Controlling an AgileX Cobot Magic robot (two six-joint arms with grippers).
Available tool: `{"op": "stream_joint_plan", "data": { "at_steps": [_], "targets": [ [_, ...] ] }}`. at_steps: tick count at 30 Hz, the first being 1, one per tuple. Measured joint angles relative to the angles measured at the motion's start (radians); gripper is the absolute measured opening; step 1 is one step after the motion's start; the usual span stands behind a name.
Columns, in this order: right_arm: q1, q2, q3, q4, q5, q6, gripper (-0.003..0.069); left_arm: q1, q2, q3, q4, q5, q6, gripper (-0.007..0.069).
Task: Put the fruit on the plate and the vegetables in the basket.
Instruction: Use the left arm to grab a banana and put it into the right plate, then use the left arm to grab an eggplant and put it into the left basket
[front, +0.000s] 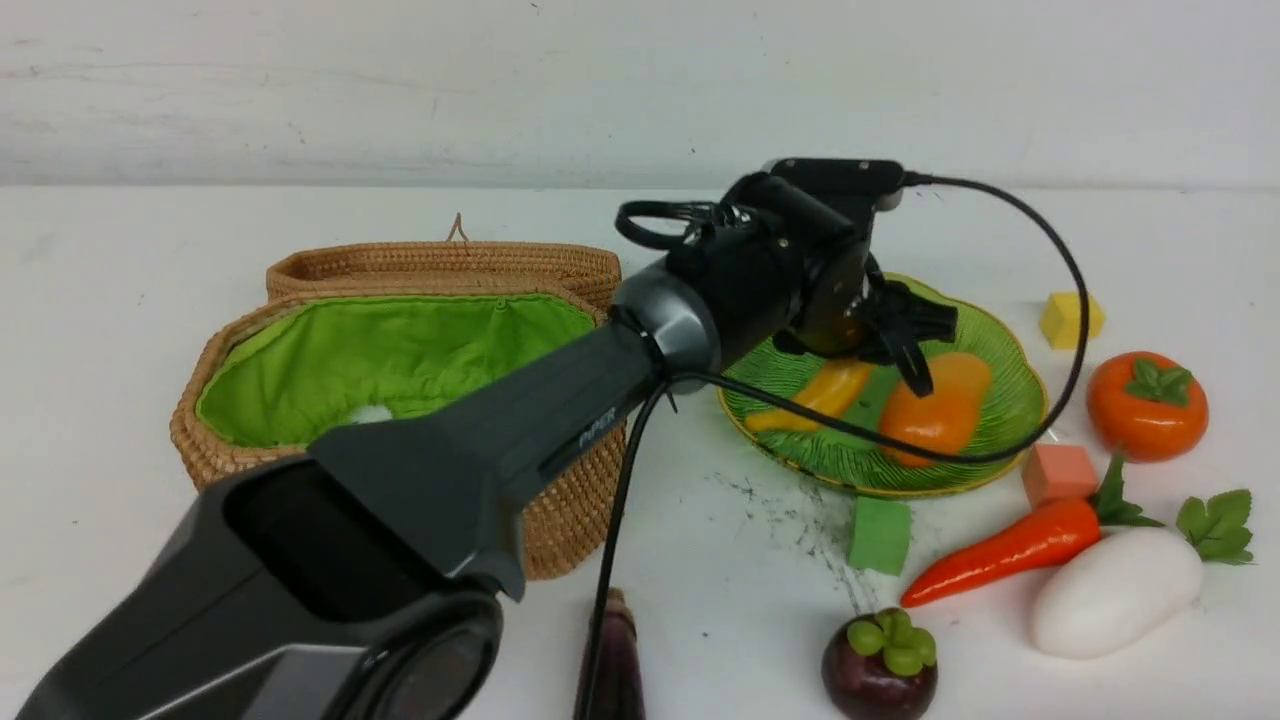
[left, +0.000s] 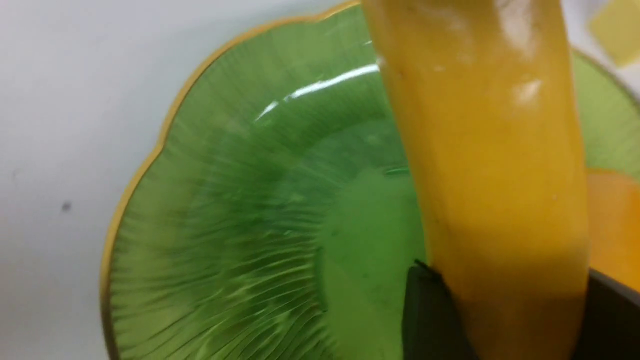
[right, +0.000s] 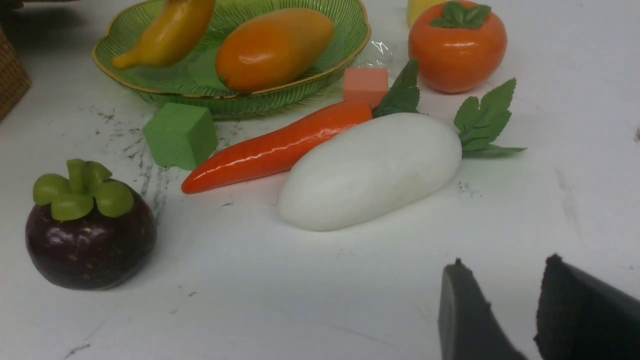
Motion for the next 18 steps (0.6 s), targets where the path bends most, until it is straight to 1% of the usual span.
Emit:
{"op": "stream_joint_plan", "data": {
  "at_steps": [4,8,10,13,14,18],
  "targets": [
    [0.000,0.000,0.000,0.000,0.000,0.000,0.0243,0.000,0.000,-0.003,-0.001,0.002,-0.017,0.0547],
    [0.000,0.000,0.000,0.000,0.000,0.000,0.0243,0.000,-0.014,-0.003,-0.018,0.044,-0.009,0.0640],
    [0.000,0.000,0.000,0.000,0.000,0.000,0.0243,0.000,-0.038,-0.003,-0.032,0.097,0.009,0.0652],
    [0.000,0.000,0.000,0.000,0.000,0.000,0.0243,0.002,-0.120,-0.003,-0.072,0.204,0.069,0.0641],
    [0.000,0.000,0.000,0.000,0.000,0.000,0.0243,0.002,-0.127,-0.003,-0.076,0.221,0.073,0.0640],
    [0.000,0.000,0.000,0.000,0.000,0.000,0.0243,0.036,-0.303,-0.001,-0.217,0.447,0.200,0.0580]
  ]
}}
